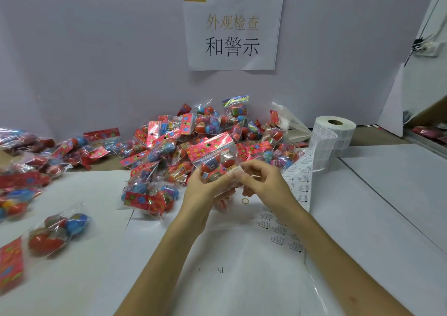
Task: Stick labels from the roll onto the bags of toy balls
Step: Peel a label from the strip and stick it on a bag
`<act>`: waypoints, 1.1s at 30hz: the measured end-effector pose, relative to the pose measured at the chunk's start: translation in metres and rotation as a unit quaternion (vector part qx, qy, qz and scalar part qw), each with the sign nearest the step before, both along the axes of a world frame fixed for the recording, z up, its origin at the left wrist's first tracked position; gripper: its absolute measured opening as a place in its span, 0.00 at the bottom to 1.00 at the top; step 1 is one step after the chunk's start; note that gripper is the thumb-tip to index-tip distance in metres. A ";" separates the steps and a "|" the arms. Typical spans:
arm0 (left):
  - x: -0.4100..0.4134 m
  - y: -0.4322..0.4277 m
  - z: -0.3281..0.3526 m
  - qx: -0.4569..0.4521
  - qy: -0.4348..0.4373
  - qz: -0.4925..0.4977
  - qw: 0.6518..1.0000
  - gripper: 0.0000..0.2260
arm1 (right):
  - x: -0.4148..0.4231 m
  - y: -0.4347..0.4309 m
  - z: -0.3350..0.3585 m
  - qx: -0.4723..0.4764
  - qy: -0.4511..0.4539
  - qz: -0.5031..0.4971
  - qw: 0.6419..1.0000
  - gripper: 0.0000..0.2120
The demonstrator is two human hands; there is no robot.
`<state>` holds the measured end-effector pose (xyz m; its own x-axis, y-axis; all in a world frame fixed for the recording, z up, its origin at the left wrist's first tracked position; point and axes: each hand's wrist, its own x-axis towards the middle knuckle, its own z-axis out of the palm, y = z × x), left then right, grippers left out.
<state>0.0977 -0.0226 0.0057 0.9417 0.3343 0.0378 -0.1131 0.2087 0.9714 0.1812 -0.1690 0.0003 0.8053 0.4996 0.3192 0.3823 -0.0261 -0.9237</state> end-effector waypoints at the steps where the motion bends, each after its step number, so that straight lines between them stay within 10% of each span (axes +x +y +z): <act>1: 0.000 0.001 -0.001 -0.004 0.000 0.002 1.000 0.21 | 0.000 0.000 0.000 0.001 0.003 0.007 1.000 0.07; 28: 0.005 0.000 -0.006 0.004 -0.015 0.078 0.997 0.13 | 0.003 0.002 -0.005 0.008 0.002 0.004 1.000 0.01; 33: 0.003 -0.003 -0.003 0.014 -0.004 0.038 0.999 0.28 | 0.003 0.000 -0.004 0.018 -0.011 -0.021 1.000 0.02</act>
<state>0.1003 -0.0260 0.0029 0.9134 0.4033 0.0549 -0.1349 0.1727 0.9757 0.1842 -0.1687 -0.0035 0.8178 0.4534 0.3545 0.4024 -0.0102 -0.9154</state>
